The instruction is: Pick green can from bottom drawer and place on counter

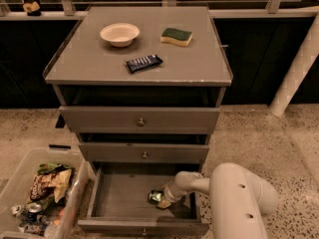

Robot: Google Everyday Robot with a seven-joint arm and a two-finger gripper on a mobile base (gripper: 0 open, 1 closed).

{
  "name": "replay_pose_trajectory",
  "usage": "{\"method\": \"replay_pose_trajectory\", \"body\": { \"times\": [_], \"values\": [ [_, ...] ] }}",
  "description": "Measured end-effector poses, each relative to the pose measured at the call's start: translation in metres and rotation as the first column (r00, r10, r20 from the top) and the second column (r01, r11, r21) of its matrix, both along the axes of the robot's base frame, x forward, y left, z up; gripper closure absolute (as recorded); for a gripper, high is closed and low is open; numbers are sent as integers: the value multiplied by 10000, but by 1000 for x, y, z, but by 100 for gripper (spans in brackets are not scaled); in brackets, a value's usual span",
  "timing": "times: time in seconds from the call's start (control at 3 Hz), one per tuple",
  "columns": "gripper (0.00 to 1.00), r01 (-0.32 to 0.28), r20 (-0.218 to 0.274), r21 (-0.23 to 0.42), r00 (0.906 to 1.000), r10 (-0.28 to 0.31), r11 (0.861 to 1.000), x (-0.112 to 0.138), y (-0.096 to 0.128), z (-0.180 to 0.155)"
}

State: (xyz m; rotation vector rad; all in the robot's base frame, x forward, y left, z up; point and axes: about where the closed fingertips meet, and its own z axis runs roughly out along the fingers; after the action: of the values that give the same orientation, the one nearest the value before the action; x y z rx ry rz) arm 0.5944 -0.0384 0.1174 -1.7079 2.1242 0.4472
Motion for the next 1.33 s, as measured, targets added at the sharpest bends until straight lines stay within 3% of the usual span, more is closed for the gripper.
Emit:
{"method": "replay_pose_trajectory", "body": {
  "times": [0.33,0.67,1.0,1.33],
  "values": [
    [100,96,-6,-136,10000,-96,9999,-11,0,13],
    [100,24,1314,-1255,9912,142,9921,19,-28,68],
    [100,-713,2873,-2231,9482,1355,9722,63,-16,146],
    [100,-662,3356,-2255,9314,1413,9720,75,-2,185]
  ]
}}
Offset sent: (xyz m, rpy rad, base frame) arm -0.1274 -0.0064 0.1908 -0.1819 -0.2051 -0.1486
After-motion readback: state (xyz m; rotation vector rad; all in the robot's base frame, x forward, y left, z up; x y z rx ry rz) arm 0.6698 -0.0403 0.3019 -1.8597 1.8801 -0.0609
